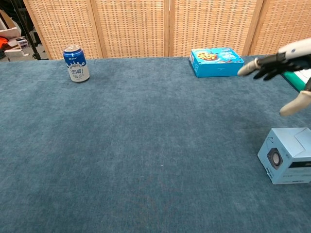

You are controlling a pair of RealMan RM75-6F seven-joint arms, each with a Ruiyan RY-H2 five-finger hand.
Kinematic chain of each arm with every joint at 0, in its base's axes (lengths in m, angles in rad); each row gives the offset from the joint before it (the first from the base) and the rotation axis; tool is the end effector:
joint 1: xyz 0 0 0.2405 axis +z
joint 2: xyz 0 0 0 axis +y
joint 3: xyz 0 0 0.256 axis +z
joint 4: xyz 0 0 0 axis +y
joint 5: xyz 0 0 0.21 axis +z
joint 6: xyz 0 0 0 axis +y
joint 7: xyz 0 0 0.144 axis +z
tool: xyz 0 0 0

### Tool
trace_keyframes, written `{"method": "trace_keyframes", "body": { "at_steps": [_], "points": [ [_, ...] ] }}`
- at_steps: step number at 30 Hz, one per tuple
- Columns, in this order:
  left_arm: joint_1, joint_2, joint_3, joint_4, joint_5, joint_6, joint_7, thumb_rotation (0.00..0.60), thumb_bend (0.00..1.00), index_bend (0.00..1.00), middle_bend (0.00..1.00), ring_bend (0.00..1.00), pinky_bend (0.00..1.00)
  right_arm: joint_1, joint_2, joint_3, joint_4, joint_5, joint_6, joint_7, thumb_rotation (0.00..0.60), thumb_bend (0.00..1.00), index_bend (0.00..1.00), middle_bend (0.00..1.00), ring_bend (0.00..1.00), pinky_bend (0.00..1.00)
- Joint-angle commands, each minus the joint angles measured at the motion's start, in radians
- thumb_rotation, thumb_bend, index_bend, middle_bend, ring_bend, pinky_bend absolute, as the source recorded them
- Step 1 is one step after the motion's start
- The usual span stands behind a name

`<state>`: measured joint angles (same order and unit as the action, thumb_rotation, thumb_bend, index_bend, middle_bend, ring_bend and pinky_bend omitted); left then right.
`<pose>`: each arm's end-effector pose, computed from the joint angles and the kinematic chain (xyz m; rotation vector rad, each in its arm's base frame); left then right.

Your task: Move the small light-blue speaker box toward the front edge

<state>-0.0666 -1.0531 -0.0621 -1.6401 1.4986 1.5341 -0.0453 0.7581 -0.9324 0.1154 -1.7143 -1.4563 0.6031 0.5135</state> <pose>-0.3094 0.1776 0.1858 -1.3362 -0.8718 -0.9412 -0.1823 -0.3354 0.1176 1.9659 -1.4012 0.8320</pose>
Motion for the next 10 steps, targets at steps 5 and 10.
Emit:
{"method": "trace_keyframes", "body": {
  "at_steps": [5,10],
  "points": [
    [0.003,-0.006,0.007,0.003,0.021,0.012,0.007,0.600,0.00,0.00,0.00,0.00,0.00,-0.363,-0.305,-0.011,0.265,-0.185,0.801,-0.453,0.600,0.00,0.00,0.00,0.00,0.02],
    [0.006,-0.008,0.009,0.007,0.031,0.022,0.005,0.600,0.00,0.00,0.00,0.00,0.00,-0.425,-0.369,-0.033,0.346,-0.184,0.890,-0.468,0.600,0.00,0.00,0.00,0.00,0.02]
  ]
}}
